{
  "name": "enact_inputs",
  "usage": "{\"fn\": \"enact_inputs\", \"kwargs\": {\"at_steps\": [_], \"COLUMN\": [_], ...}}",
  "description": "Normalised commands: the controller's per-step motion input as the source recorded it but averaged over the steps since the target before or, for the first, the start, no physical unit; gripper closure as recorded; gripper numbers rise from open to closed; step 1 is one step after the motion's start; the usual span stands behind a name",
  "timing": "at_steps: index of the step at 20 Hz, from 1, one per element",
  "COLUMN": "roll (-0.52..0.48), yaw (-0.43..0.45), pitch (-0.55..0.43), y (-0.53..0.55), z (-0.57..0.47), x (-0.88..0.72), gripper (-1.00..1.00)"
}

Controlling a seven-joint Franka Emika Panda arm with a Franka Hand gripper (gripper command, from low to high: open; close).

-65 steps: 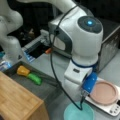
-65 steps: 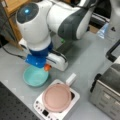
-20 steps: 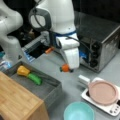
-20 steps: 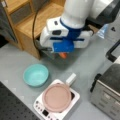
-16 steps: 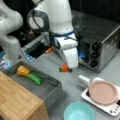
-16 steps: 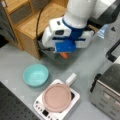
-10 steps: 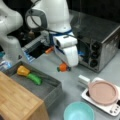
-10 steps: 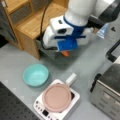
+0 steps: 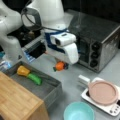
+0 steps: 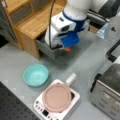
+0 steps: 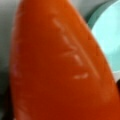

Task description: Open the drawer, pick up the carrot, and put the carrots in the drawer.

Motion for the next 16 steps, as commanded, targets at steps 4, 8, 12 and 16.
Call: {"fn": "enact_inputs", "kwargs": {"at_steps": [4,8,12,16], "roll": [0.200,0.195,0.222,0.256], "yaw": [0.034,0.028,0.043,0.077], "pitch": [0.115,0.131,0.179,0.205], "y": [-0.05,-0.02,-0.02,-0.07], "z": [-0.01,-0.01,0.04,0.06], "x": [-0.02,0.01,0.01,0.02], "gripper": [1.00,1.00,1.00,1.00]}}
